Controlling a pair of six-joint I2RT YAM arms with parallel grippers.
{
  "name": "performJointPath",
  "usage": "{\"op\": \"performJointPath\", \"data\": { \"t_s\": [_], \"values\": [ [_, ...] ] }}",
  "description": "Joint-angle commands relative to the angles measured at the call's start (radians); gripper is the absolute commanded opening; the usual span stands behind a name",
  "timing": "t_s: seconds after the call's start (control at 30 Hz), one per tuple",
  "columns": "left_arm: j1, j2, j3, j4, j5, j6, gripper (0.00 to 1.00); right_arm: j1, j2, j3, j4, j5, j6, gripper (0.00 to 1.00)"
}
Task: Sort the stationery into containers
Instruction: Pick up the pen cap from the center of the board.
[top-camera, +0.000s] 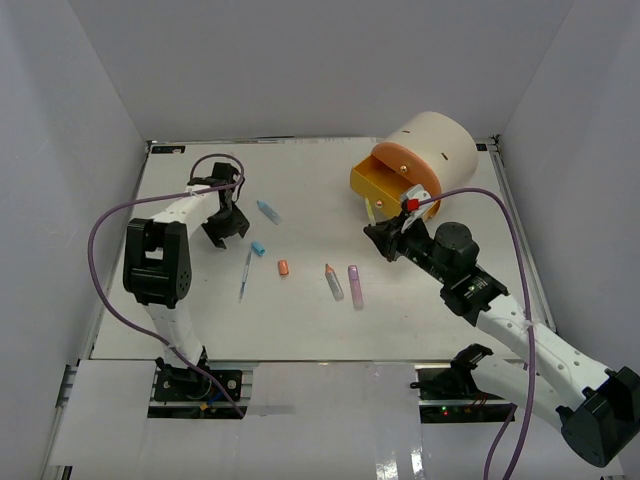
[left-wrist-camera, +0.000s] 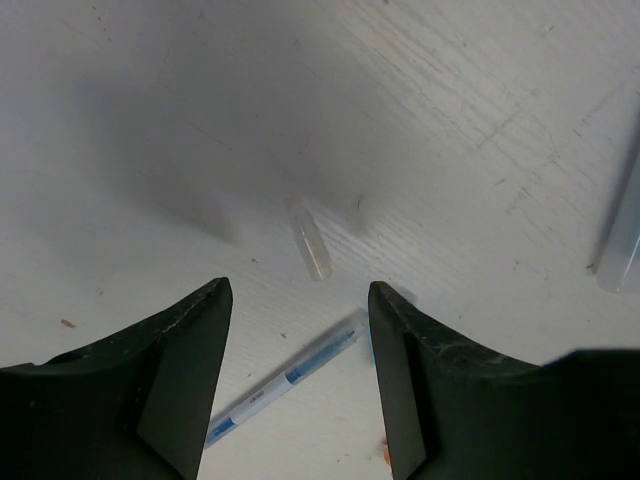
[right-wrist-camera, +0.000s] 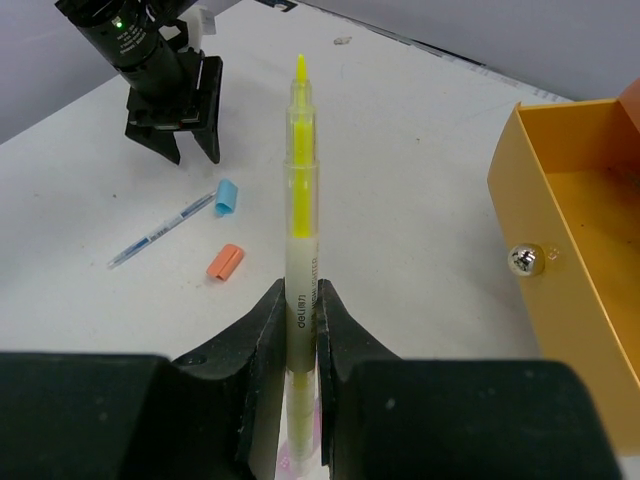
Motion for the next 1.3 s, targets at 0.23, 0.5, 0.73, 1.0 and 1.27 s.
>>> {"op": "performJointPath", "data": {
  "t_s": [0.23, 0.5, 0.73, 1.0, 1.27],
  "values": [
    [0.011, 0.053, 0.06, -0.017, -0.006, -0.059, 0.52, 0.003, -0.02, -0.018, 0.032, 0.019, 0.008, 0.08],
    [0.023, 0.081, 0.056, 0.008, 0.008, -0.072, 0.44, 0.003, -0.017, -0.02, 0.032, 0.023, 0.005, 0.08],
    [0.042, 0.091, 0.042, 0.02, 0.009, -0.075, 0.42, 0.003, -0.013, -0.021, 0.032, 0.023, 0.001, 0.08],
    [0.052, 0.091, 0.027, 0.034, 0.014, -0.067, 0.33, 0.005, -0.004, -0.017, 0.024, 0.019, -0.006, 0.08],
    [0.052, 0.068, 0.005, 0.057, 0.051, -0.07, 0.16, 0.006, 0.01, -0.004, 0.013, -0.018, -0.02, 0.08]
  ]
}}
